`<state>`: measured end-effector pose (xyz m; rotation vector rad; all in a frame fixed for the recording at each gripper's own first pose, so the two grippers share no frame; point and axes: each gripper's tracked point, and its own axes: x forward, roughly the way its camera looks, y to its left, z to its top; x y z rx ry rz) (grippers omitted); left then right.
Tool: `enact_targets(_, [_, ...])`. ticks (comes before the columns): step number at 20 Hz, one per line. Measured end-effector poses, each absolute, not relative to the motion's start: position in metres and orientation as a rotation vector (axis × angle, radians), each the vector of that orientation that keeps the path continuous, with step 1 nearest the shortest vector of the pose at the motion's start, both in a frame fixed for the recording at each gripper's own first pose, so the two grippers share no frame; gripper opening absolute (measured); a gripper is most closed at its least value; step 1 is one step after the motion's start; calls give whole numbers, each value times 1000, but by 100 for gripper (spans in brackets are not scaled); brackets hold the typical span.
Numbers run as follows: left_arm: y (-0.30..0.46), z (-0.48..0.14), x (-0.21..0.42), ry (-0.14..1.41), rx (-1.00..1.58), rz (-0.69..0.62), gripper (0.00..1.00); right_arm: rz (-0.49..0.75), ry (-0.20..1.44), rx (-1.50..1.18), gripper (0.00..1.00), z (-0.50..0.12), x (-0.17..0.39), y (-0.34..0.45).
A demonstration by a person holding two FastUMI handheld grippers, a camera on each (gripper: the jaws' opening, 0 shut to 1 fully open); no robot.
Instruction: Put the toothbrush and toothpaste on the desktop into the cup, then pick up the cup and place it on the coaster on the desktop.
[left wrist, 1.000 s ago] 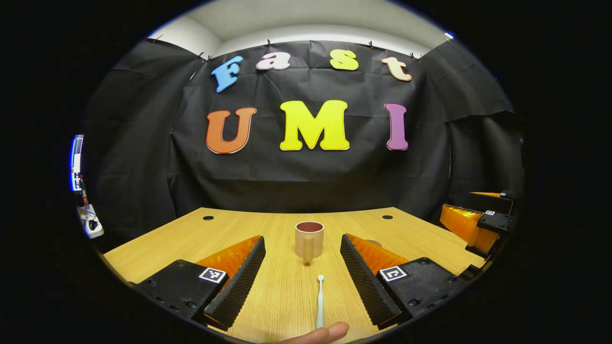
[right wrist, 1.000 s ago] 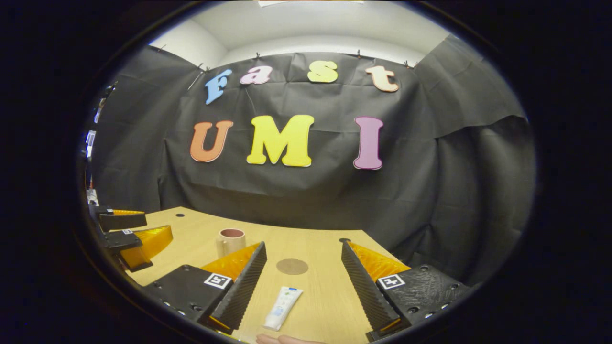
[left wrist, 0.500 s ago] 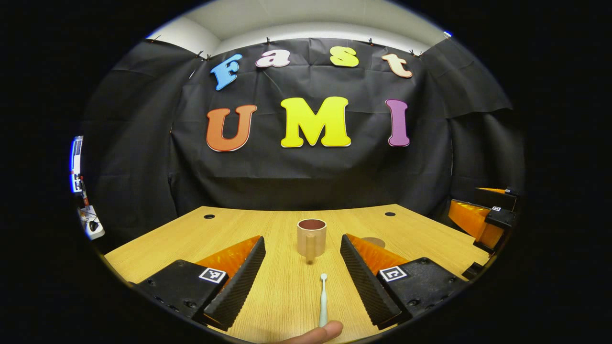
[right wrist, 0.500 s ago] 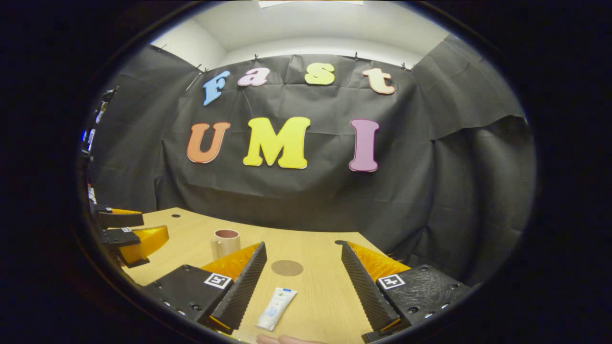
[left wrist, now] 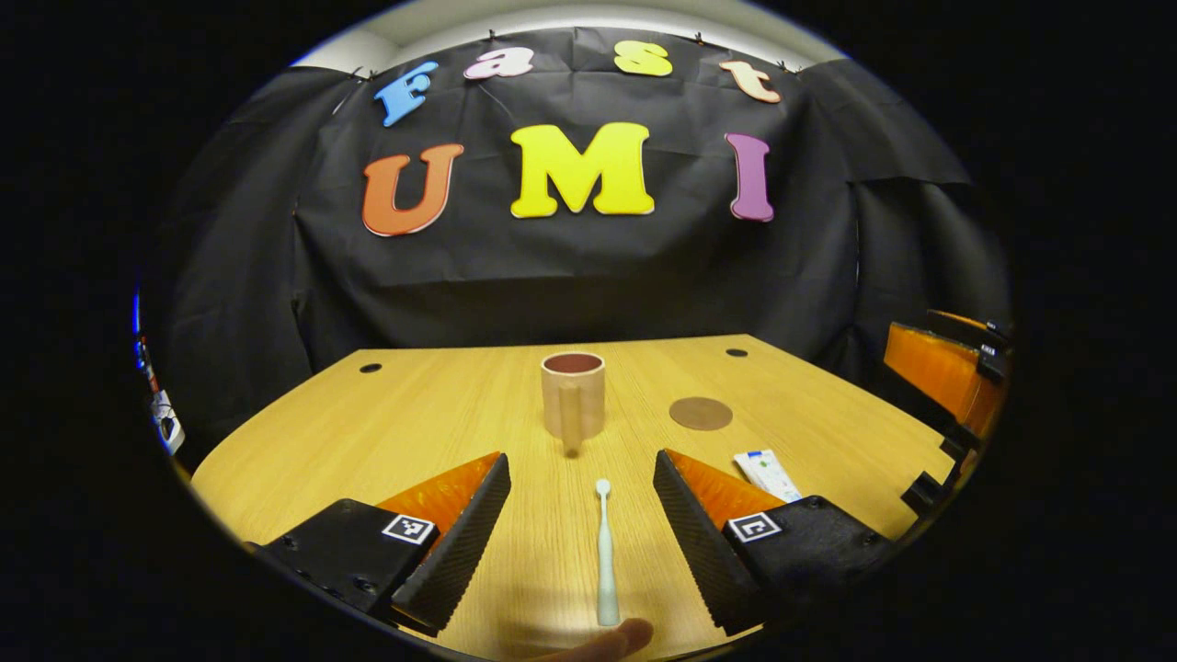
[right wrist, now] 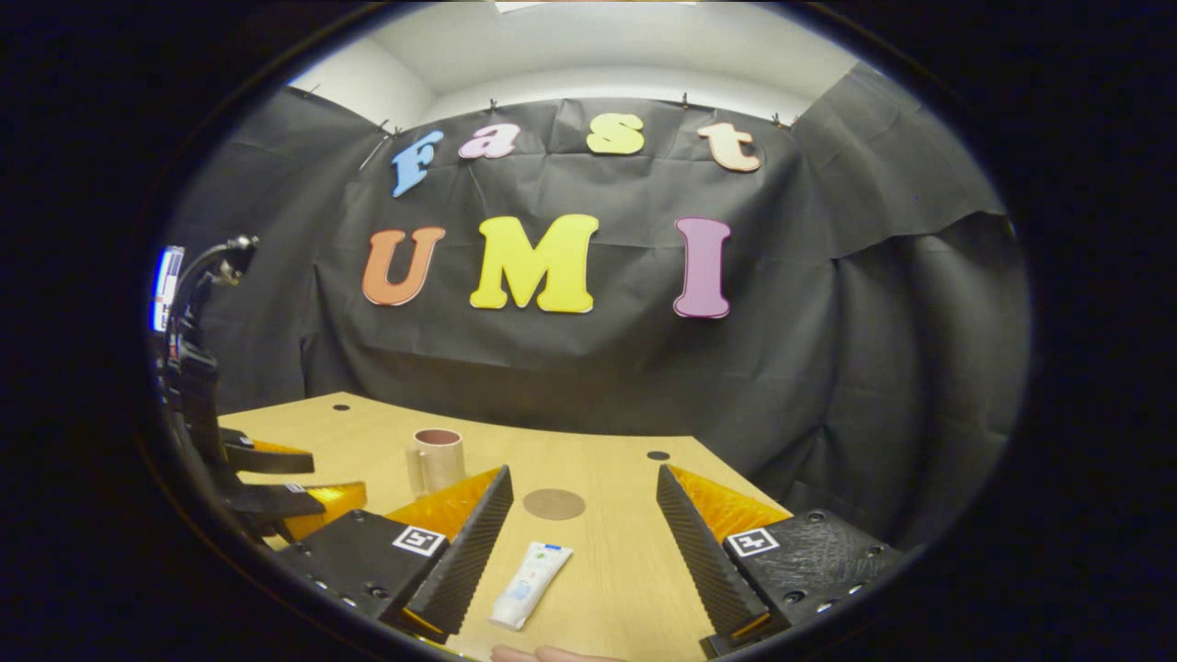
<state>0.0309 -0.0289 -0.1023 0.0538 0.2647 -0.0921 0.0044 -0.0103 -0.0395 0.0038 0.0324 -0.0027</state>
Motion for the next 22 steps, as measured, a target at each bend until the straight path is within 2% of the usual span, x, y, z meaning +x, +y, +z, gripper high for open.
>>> enact_targets(6, [-36, -157, 36, 454, 5, -116, 92, 8, 93, 15, 95, -64, 10, -10])
enact_targets(7, [-37, -160, 37, 464, 2, -122, 87, 7, 103, 23, 98, -68, 13, -12])
enact_targets(10, [-37, -168, 34, 501, 5, -132, 77, 2, 122, 42, 95, -71, 15, -13])
enact_targets(11, [-38, -172, 33, 518, 2, -138, 70, 0, 123, 41, 95, -71, 16, -13])
enact_targets(14, [-38, -184, 30, 565, -8, -144, 59, -3, 120, 32, 95, -70, 17, -14])
enact_targets(19, [-30, -187, 34, 575, -29, -131, 13, -6, 123, 22, 95, -71, 19, -12])
enact_targets(22, [-29, -184, 33, 563, -41, -129, 11, -9, 130, 14, 95, -71, 21, -10])
